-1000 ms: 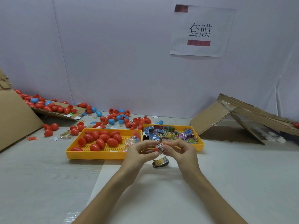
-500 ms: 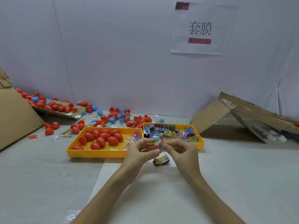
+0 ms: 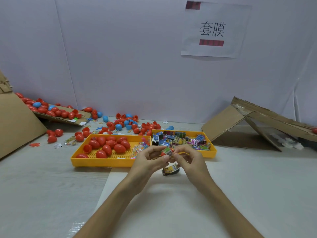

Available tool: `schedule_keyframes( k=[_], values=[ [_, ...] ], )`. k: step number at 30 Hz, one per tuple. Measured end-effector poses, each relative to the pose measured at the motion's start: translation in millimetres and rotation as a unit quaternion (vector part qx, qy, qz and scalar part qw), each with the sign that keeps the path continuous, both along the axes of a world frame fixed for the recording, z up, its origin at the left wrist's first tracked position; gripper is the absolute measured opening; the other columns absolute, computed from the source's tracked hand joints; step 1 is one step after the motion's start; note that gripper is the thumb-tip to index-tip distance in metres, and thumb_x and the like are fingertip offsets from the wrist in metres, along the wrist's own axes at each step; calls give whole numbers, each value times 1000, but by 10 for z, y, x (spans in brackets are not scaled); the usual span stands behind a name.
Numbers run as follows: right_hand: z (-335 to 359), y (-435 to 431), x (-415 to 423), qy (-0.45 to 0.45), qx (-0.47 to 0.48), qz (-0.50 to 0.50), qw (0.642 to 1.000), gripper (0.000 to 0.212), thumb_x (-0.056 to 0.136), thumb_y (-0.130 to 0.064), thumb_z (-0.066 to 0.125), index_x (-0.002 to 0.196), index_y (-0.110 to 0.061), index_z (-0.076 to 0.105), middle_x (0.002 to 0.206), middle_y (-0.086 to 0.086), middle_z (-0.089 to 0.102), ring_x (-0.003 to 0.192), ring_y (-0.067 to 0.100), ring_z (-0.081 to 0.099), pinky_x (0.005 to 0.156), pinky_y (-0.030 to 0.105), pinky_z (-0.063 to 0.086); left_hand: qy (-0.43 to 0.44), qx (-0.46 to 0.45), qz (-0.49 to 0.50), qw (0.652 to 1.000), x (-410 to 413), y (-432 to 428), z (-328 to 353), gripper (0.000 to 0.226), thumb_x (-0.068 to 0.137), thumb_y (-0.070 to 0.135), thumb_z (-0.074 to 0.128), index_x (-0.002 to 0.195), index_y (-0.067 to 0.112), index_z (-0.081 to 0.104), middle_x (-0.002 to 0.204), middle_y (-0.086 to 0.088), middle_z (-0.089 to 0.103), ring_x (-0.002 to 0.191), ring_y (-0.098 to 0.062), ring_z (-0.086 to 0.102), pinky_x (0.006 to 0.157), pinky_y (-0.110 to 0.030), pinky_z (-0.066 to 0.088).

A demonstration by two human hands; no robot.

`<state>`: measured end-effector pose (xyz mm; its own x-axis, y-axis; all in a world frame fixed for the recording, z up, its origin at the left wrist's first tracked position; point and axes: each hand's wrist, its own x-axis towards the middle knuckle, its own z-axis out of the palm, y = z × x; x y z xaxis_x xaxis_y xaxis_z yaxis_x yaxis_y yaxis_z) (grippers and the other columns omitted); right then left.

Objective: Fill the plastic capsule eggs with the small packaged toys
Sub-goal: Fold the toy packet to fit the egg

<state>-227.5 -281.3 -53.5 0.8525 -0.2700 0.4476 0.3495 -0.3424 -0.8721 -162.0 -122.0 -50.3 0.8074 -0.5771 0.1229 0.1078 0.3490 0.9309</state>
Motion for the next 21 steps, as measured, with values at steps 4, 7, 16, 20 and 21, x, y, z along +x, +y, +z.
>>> schedule_keyframes(
  k=[4,7,16,20,21],
  values=[
    [-7,-2,-15,4,28,5,1000,7,93,-1,67,90,-8,66,79,6,73,77,22,74,67,25,54,4,-2,2,1000,-6,1,1,44,73,10,80,114,4,66,103,-12,77,98,-31,74,78,-27,60],
    [4,3,-18,1,26,4,1000,10,92,0,67,89,-10,66,85,6,72,75,21,74,65,21,53,1,3,2,1000,-7,13,8,48,71,14,81,116,3,66,103,-12,77,97,-30,75,77,-28,60],
    [-48,-6,14,-4,-64,5,998,21,99,2,55,86,-14,58,94,-5,56,77,9,62,66,21,48,-18,25,6,1000,-6,2,-6,53,65,23,86,112,7,68,105,-13,76,99,-31,74,79,-30,60],
    [-37,19,11,-16,-32,15,999,10,95,-15,52,85,-14,56,93,-10,55,76,11,62,66,29,54,-31,38,2,999,-3,-2,-13,49,69,20,91,112,8,70,107,-13,76,102,-31,73,81,-31,59],
    [-37,21,9,-18,-25,17,999,10,93,-17,51,85,-14,56,92,-10,55,77,11,63,67,30,55,-32,39,1,999,-2,0,-14,48,70,20,90,112,9,71,107,-13,76,102,-31,73,81,-30,59]
  ],
)
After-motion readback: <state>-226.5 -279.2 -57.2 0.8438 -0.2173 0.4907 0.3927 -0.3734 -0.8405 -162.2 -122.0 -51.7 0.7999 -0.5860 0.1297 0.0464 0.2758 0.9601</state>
